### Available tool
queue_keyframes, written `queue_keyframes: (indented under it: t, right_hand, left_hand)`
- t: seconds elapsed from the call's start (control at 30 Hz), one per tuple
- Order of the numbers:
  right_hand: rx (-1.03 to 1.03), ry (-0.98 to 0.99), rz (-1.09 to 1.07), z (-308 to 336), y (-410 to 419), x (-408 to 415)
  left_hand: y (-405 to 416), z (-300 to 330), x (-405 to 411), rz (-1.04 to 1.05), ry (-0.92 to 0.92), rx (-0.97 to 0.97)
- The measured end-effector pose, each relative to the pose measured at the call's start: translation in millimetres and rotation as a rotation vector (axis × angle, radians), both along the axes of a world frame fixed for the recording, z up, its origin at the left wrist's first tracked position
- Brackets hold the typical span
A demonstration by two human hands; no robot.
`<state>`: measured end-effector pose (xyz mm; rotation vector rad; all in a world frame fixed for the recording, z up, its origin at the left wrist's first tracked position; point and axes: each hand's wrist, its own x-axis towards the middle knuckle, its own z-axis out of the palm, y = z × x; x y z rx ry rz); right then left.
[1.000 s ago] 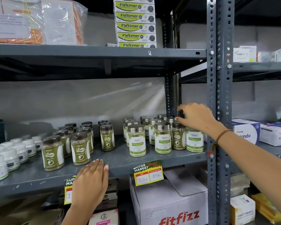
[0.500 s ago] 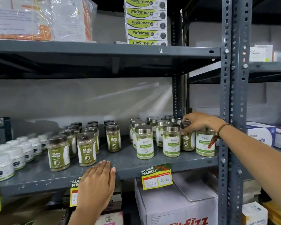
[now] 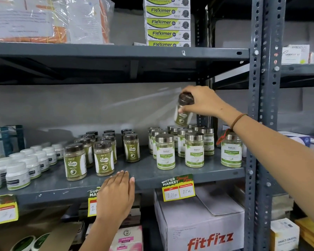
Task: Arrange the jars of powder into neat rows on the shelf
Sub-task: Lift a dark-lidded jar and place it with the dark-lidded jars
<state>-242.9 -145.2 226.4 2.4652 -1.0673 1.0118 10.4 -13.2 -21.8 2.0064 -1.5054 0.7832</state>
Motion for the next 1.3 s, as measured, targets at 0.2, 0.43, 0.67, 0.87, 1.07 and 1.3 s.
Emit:
queue_keyframes:
  t: [0.2,0.43,0.67,0.87,1.07,1.3]
  right_hand:
    - [0.168,-0.027,0.294,-13.8,35.1,62.1]
    - [0.333,0.217,0.356,-49.9,32.8,122.7]
    - [0.413,0.376,0.327,-70.9,11.8,155.3]
    - [0.45,0.396,0.307,-71.1,4.7,164.7]
    - [0.501,0.385,0.3,-72.1,9.3,166.4]
    - [0.435,0.287,0.28,-75.2,23.7,148.7]
  left_hand:
    - [-0.4,0.3,-0.6,0.003,-0.009,-0.007]
    - [-2.2,-1.1,1.7,-0.012,-0.015,-0.014]
    - [-5.5,-2.3,5.5,-0.018,-0.034,-0.008]
    - [-7.0,-3.8,7.2,-0.02,-0.03,-0.003]
    - [-7.5,-4.4,6.9,-0.022,-0.017,-0.007]
    - [-5.8,-2.1,4.4,-0.012,-0.008,0.001]
